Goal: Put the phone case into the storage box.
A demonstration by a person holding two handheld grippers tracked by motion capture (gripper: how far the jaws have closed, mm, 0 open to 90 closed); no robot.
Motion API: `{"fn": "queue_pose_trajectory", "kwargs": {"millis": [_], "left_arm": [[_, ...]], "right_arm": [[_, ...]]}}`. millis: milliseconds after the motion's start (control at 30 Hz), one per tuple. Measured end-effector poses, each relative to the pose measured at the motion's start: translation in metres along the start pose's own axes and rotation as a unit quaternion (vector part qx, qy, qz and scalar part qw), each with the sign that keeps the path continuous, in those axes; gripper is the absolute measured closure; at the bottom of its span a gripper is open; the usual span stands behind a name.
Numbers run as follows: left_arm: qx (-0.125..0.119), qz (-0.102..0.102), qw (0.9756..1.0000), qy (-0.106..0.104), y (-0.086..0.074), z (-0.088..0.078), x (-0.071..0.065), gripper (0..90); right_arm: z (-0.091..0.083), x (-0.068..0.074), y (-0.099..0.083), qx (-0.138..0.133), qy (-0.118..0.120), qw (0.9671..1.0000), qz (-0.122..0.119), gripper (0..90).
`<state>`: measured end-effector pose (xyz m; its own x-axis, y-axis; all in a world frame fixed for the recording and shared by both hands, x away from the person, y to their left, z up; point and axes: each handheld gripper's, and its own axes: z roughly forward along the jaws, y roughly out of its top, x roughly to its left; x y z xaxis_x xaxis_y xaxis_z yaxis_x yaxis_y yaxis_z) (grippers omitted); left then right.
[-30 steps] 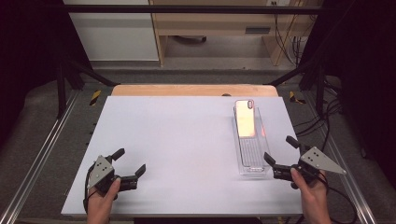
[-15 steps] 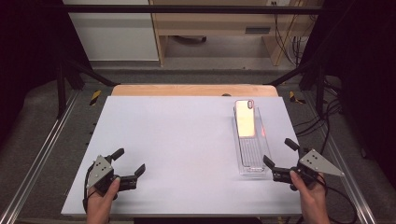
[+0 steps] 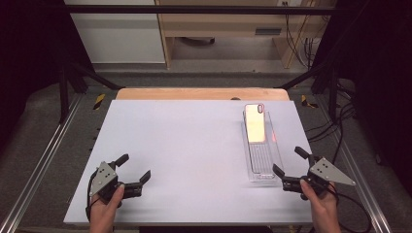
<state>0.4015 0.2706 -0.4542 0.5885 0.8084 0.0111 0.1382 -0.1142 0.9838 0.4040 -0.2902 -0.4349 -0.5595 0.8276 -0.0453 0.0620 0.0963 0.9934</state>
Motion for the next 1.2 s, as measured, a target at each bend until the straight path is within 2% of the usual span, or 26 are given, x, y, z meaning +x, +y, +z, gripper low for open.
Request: {"fn": "queue_pose_trajectory", "kwargs": {"millis": [733, 1200], "left_arm": [[-0.005, 0.007, 0.9999, 0.008, 0.0, -0.002, 0.003, 1.3], [-0.009, 0.013, 0.9998, 0.013, 0.0, -0.003, 0.005, 1.3]], "right_arm": [[0.001, 0.002, -0.018, 0.007, 0.003, 1.0, 0.001, 2.4], [-0.001, 0.0, -0.027, -0.008, -0.013, 0.9998, 0.012, 2.5]]}}
